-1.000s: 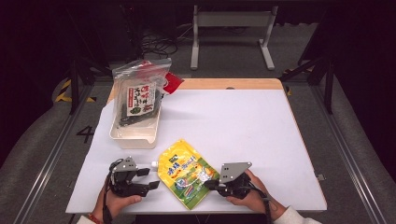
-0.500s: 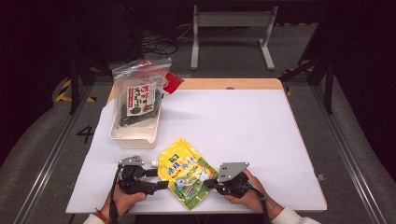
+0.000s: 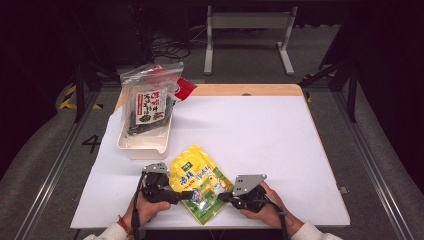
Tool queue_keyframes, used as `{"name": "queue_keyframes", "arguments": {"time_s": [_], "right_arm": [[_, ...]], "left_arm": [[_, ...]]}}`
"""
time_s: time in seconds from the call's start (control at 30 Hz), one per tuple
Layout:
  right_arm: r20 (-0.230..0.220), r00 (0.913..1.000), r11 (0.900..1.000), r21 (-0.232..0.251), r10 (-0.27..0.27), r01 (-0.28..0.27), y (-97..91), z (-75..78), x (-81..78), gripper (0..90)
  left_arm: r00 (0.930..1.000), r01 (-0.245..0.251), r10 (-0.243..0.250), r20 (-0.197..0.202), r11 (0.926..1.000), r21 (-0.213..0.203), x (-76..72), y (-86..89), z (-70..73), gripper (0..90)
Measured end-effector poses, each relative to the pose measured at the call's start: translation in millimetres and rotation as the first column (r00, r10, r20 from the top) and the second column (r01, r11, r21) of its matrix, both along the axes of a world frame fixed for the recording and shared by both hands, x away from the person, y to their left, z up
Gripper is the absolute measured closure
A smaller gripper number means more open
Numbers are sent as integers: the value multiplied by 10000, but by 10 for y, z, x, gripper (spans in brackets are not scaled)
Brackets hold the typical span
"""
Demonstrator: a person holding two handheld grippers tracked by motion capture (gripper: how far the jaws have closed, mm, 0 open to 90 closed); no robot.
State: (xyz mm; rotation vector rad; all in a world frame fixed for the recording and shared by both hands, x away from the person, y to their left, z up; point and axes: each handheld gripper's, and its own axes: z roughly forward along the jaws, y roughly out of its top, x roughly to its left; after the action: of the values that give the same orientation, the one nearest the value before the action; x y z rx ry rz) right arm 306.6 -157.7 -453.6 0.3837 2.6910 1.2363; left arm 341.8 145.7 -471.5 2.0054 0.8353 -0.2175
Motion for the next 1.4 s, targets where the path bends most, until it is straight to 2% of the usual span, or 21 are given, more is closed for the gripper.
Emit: {"name": "queue_keyframes", "arguments": {"time_s": [0.1, 0.2, 0.27, 0.33, 0.37, 0.4, 0.47, 0.5, 0.53, 0.57, 0.7, 0.73, 0.77, 0.8, 0.87, 0.93, 0.97, 1.1, 1.13, 1.3, 1.4], "right_arm": [[33, 10000, 10000, 4, -31, 31, -4, -3, -5, 898], [127, 9999, 9999, 91, -78, 77, -6, -15, -13, 898], [119, 9999, 9999, 100, -85, 84, -6, -14, -14, 898], [109, 9999, 9999, 123, -96, 95, -11, -10, -14, 894], [107, 9999, 9998, 150, -111, 109, -13, -8, -15, 886], [57, 9999, 9998, 165, -110, 109, -15, -4, -16, 877], [168, 9998, 9996, 261, -83, 79, -18, 4, -38, 849], [168, 9998, 9996, 261, -83, 79, -18, 4, -38, 849], [197, 9998, 9997, 262, -38, 33, -21, 10, -46, 841], [119, 9999, 9993, 387, 1, -5, -34, 35, -52, 786], [138, 9999, 9983, 576, 2, -10, -66, 66, -54, 740], [138, 9999, 9983, 576, 2, -10, -66, 66, -54, 740], [212, 9997, 9977, 679, -88, 74, -92, 95, -55, 674], [212, 9997, 9977, 679, -88, 74, -92, 95, -55, 674], [217, 9996, 9966, 809, -173, 155, -123, 128, -53, 651], [349, 9986, 9957, 844, -404, 373, -161, 165, -53, 612], [390, 9980, 9951, 874, -505, 469, -194, 191, -54, 607], [463, 9940, 9914, 905, -990, 946, -301, 246, -61, 564], [521, 9913, 9896, 847, -1209, 1163, -344, 253, -61, 553], [473, 9803, 9795, 713, -1919, 1883, -540, 258, -28, 494], [458, 9734, 9721, 807, -2244, 2203, -643, 270, -8, 478]], "left_arm": [[9998, -173, 175, 99, 9996, -232, 22, -22, 8, 356], [9990, -232, 239, 376, 9996, -177, 48, -43, 36, 467], [9981, -239, 248, 562, 9996, -177, 52, -46, 46, 490], [9956, -237, 251, 905, 9996, -165, 52, -49, 70, 567], [9940, -297, 313, 1049, 9994, -173, 46, -48, 85, 661], [9927, -208, 224, 1184, 9997, -144, 45, -50, 100, 702], [9844, -81, 126, 1754, 9996, -265, 16, -42, 135, 818], [9844, -81, 126, 1754, 9996, -265, 16, -42, 135, 847], [9833, 14, 83, 1820, 9986, -527, 9, -29, 159, 847], [9804, 82, 10, 1972, 9989, -460, 8, -23, 177, 874], [9667, 285, -174, 2554, 9988, -399, -37, -22, 256, 888], [9667, 285, -174, 2554, 9988, -399, -37, -22, 256, 893], [9613, 442, -335, 2736, 9985, -332, -60, -23, 304, 895], [9613, 442, -335, 2736, 9985, -332, -60, -23, 304, 897], [9534, 631, -525, 2970, 9977, -264, -75, -22, 349, 898], [9455, 750, -635, 3194, 9969, -238, -88, -24, 399, 899], [9389, 885, -785, 3351, 9960, -147, -95, -27, 426, 899], [9333, 1008, -890, 3480, 9948, -158, -129, -36, 479, 899], [9279, 1085, -956, 3603, 9940, -158, -139, -38, 500, 899], [9128, 1362, -1126, 3925, 9902, -325, -180, -23, 591, 900], [9094, 1520, -1179, 3989, 9868, -549, -194, -8, 639, 900]]}}
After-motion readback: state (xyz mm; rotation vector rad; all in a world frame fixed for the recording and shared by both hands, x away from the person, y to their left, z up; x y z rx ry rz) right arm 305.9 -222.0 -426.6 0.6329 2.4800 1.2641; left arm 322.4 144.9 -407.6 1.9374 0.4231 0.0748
